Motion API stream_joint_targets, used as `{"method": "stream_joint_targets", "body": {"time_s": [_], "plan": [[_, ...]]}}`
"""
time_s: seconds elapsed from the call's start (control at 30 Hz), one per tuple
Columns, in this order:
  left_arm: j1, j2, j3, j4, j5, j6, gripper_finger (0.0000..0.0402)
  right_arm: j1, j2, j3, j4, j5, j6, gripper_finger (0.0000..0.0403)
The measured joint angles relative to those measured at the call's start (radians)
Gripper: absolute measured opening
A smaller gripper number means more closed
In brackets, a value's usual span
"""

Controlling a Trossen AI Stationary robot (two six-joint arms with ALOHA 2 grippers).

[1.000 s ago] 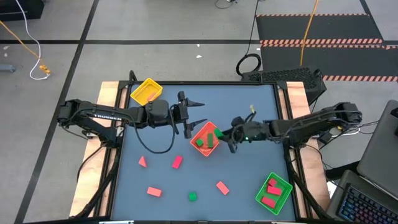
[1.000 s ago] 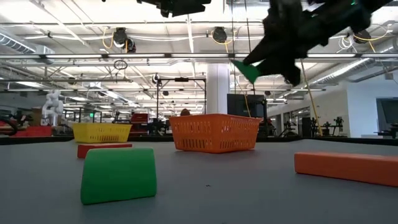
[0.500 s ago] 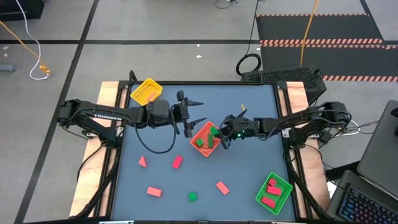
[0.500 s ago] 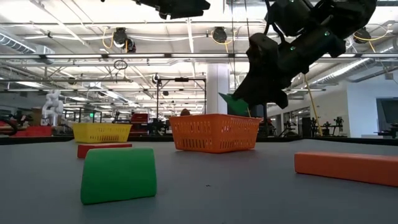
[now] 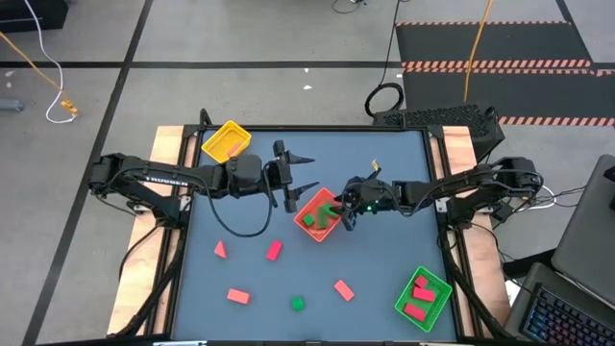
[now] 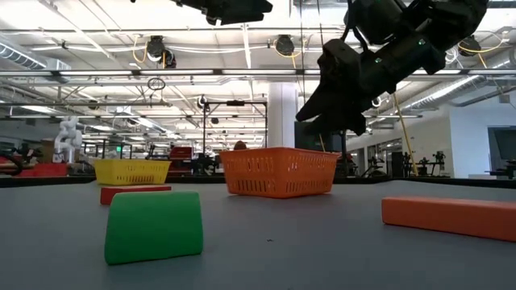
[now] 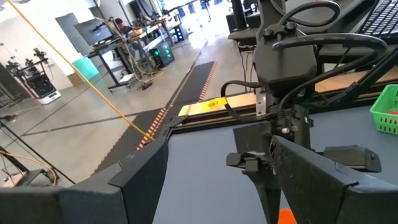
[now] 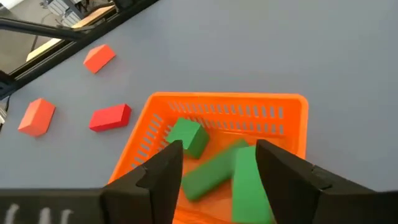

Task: Sort & place blocks by color
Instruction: Put the green block into the orange bin, then put the orange block into the yellow bin

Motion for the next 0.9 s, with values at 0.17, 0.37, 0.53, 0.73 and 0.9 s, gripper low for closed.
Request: {"method": "stream_joint_targets", "body": {"time_s": [0.17, 0.37, 0.53, 0.73, 0.9], "plan": [[0.0, 0.0, 0.0, -0.013, 0.0, 0.0, 0.0283, 0.0, 0.0, 0.0, 0.019, 0.0, -0.017, 0.0222], [0.0, -0.013, 0.0, -0.061, 0.0, -0.04, 0.0283, 0.001, 0.0, 0.0, 0.184, -0.001, -0.079, 0.0232], [0.0, -0.069, 0.0, -0.118, -0.02, -0.196, 0.0283, 0.001, 0.0, 0.0, 0.314, 0.0, -0.243, 0.0229], [-0.005, -0.149, 0.001, -0.263, -0.063, -0.399, 0.0282, -0.025, 0.0, 0.0, 0.388, 0.087, -0.409, 0.0224], [-0.032, -0.196, 0.0, -0.5, -0.142, -0.534, 0.0282, -0.039, -0.001, 0.0, 0.4, 0.107, -0.464, 0.0224]]}}
